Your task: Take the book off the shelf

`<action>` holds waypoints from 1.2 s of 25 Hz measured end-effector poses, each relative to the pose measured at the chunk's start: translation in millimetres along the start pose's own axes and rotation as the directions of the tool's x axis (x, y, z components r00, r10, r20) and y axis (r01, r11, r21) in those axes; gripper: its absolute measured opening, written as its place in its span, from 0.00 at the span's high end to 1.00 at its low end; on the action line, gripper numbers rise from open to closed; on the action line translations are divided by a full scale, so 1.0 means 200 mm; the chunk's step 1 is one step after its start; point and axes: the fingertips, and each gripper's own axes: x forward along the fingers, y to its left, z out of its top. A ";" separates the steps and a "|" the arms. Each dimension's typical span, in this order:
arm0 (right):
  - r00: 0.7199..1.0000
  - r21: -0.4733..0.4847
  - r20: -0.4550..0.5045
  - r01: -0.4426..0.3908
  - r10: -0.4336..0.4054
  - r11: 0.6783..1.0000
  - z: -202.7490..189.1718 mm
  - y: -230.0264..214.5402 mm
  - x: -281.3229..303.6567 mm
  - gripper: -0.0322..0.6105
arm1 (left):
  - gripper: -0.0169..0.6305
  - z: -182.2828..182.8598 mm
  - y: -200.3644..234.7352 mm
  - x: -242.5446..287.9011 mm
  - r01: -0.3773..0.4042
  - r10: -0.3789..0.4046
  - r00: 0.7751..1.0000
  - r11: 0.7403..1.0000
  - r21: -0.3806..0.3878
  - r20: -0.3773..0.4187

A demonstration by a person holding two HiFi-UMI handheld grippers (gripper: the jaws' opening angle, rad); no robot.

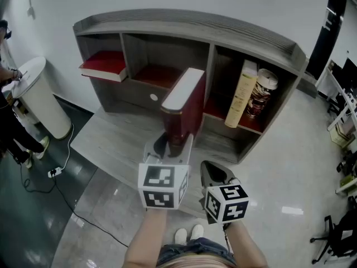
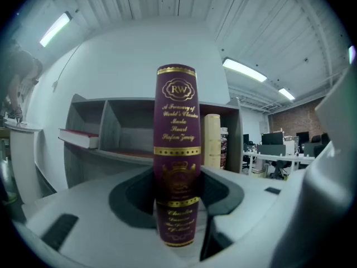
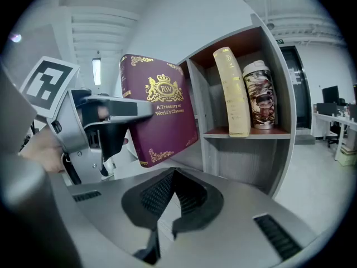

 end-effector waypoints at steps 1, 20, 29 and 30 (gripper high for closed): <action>1.000 0.000 -0.001 -0.003 0.003 1.000 0.00 0.01 0.00 0.94 | 0.65 -0.01 0.01 -0.01 -0.001 0.001 1.000 1.000 -0.002 -0.002; 0.998 -0.013 -0.029 -0.050 0.050 0.999 -0.07 0.16 0.02 0.94 | 0.65 -0.20 0.12 -0.23 -0.044 0.042 0.997 0.999 -0.032 -0.064; 0.996 -0.018 -0.043 -0.074 0.073 0.997 -0.11 0.21 0.02 0.94 | 0.65 -0.28 0.19 -0.33 -0.090 0.085 0.993 0.995 -0.051 -0.087; 0.996 -0.018 -0.044 -0.076 0.075 0.997 -0.12 0.21 0.02 0.94 | 0.65 -0.28 0.20 -0.34 -0.096 0.091 0.992 0.994 -0.050 -0.089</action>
